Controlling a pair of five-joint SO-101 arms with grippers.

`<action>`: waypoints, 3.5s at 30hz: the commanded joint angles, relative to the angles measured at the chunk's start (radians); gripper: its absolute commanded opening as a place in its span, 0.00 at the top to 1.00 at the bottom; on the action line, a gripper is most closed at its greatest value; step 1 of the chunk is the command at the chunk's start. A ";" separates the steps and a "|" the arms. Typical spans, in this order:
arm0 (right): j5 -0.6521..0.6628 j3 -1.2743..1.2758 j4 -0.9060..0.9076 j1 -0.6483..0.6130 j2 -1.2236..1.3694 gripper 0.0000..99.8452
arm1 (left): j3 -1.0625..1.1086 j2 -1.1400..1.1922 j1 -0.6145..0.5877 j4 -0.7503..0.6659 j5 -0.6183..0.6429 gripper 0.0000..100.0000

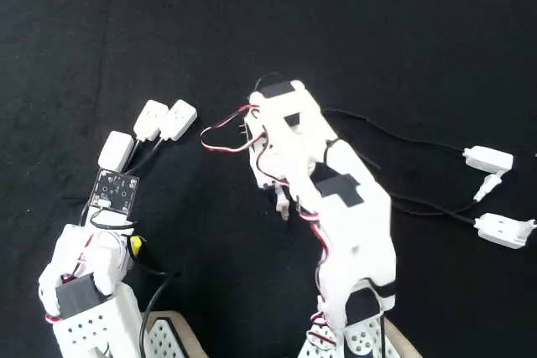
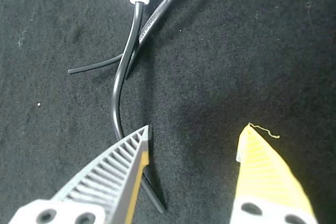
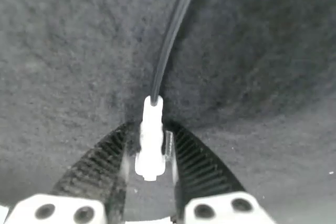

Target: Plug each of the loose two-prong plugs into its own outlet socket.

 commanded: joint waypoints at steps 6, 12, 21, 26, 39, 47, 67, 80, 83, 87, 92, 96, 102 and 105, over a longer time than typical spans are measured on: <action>0.005 -0.189 0.133 -0.012 0.157 0.99 | -0.004 -0.006 -0.005 -0.008 0.003 0.73; 0.005 -0.188 0.127 -0.012 0.133 0.99 | -0.004 -0.006 -0.005 -0.008 0.003 0.73; 0.005 0.162 -0.087 -0.021 -0.265 0.99 | -0.004 -0.006 -0.005 -0.009 0.003 0.73; 0.005 0.437 -0.272 -0.055 -0.619 0.99 | -0.002 -0.006 -0.005 -0.009 0.003 0.73; -0.126 0.960 -0.730 -0.153 -1.348 0.99 | -0.002 -0.006 0.045 -0.008 0.002 0.73; -0.330 1.360 -1.255 -0.275 -1.716 0.99 | -0.094 -0.008 0.326 -0.015 0.091 0.73; -0.351 1.658 -1.089 -0.313 -2.529 0.99 | -0.110 -0.006 0.809 -0.443 0.514 0.89; -0.345 1.601 -0.907 -0.539 -2.523 0.99 | -0.085 -0.006 0.825 -0.434 0.516 0.89; -0.344 1.572 -0.853 -0.540 -2.523 0.99 | -0.084 -0.006 0.785 -0.436 0.516 0.89; -0.344 1.566 -0.816 -0.542 -2.522 0.99 | -0.091 -0.006 0.723 -0.436 0.516 0.89; -0.344 1.537 -0.767 -0.545 -2.522 0.99 | -0.084 -0.006 0.697 -0.434 0.511 0.89; -0.342 1.537 -0.763 -0.540 -2.522 0.99 | -0.084 -0.006 0.699 -0.430 0.512 0.89; -0.292 1.534 -0.767 -0.450 -2.522 0.99 | -0.097 -0.006 0.696 -0.362 0.503 0.89; -0.269 1.501 -0.761 -0.325 -2.520 0.99 | -0.148 -0.006 0.656 -0.279 0.405 0.89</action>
